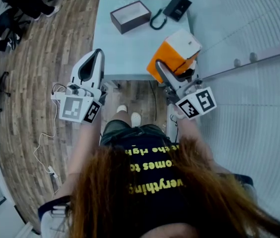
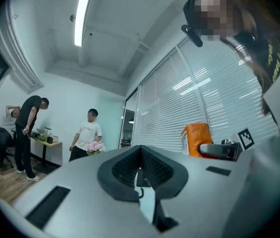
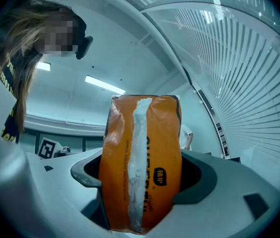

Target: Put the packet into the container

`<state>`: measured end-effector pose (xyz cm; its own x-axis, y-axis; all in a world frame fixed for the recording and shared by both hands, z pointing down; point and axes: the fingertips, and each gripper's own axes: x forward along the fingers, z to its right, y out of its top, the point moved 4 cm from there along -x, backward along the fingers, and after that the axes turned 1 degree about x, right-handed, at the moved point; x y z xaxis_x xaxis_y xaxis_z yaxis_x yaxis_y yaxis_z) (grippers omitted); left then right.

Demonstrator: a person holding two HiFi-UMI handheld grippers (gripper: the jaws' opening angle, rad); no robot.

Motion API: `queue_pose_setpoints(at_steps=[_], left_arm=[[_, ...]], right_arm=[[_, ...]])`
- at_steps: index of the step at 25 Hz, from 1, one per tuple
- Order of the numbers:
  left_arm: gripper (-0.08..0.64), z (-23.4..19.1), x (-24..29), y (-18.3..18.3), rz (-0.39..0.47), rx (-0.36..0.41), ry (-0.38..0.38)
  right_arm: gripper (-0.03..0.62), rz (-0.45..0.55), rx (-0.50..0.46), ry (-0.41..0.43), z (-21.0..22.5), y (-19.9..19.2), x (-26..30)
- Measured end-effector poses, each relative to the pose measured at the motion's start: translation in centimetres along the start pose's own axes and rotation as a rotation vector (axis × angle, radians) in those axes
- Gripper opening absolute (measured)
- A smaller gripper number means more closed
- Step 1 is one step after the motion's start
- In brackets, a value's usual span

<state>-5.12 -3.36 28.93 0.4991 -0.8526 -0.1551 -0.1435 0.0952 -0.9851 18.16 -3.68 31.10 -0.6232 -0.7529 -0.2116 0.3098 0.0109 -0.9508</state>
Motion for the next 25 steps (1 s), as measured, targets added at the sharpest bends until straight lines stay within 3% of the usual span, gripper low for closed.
queue_pose_setpoints(at_steps=[11, 25], left_arm=[[0.002, -3.4, 5.1, -0.8, 0.005, 0.003, -0.013], [0.002, -12.9, 12.8, -1.2, 0.018, -0.007, -0.05]], right_arm=[[0.383, -0.003, -0.009, -0.022, 3.6, -0.4, 3.7], [0.383, 0.018, -0.047, -0.075, 7.8, -0.1, 14.1]])
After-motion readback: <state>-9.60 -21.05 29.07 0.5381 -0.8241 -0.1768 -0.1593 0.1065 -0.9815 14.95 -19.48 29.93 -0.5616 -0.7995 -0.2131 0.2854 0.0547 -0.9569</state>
